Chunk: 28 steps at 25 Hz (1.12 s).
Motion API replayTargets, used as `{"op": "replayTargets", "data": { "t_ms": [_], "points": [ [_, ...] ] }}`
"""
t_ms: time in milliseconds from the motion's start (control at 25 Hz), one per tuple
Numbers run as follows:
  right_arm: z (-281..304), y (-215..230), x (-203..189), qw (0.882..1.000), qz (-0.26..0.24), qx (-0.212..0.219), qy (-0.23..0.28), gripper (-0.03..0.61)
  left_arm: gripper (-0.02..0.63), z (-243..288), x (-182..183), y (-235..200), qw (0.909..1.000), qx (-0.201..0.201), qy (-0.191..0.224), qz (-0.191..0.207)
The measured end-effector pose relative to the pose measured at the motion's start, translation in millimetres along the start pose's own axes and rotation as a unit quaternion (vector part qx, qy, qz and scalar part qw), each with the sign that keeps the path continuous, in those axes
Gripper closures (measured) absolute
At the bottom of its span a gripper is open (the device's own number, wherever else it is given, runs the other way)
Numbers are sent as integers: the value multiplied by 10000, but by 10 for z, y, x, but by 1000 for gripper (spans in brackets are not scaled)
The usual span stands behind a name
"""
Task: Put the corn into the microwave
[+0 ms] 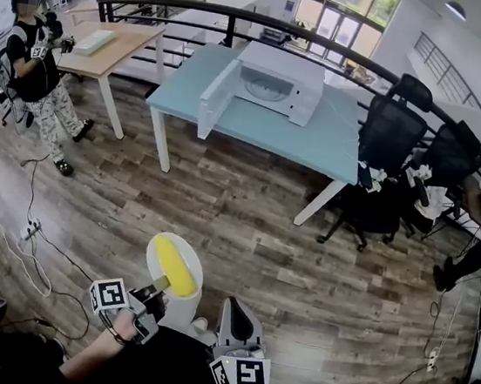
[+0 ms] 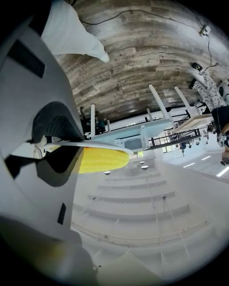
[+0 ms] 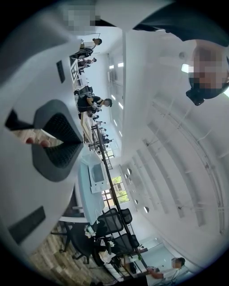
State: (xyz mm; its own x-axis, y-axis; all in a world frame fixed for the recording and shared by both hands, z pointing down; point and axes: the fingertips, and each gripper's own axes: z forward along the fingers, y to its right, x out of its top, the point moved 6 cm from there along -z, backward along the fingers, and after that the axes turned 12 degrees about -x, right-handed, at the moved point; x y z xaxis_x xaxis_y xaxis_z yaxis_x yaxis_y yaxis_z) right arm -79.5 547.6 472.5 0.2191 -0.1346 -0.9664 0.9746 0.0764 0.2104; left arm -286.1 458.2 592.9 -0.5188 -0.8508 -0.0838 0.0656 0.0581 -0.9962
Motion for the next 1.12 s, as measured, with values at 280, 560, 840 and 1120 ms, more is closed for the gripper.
{"op": "replayTargets", "data": {
  "t_ms": [280, 560, 840, 1120],
  "points": [
    [213, 126, -20, 9999, 22, -103, -49, 571, 589, 269, 120, -74, 10000, -26, -60, -62],
    [574, 273, 12, 9996, 81, -204, -166, 571, 589, 620, 330, -112, 9999, -46, -109, -66],
    [1053, 400, 111, 9995, 105, -183, -232, 571, 589, 996, 626, -184, 9998, 40, -126, -140],
    [1701, 469, 167, 9993, 140, -61, -338, 571, 589, 1494, 1043, -202, 9998, 35, -160, -149]
  ]
}}
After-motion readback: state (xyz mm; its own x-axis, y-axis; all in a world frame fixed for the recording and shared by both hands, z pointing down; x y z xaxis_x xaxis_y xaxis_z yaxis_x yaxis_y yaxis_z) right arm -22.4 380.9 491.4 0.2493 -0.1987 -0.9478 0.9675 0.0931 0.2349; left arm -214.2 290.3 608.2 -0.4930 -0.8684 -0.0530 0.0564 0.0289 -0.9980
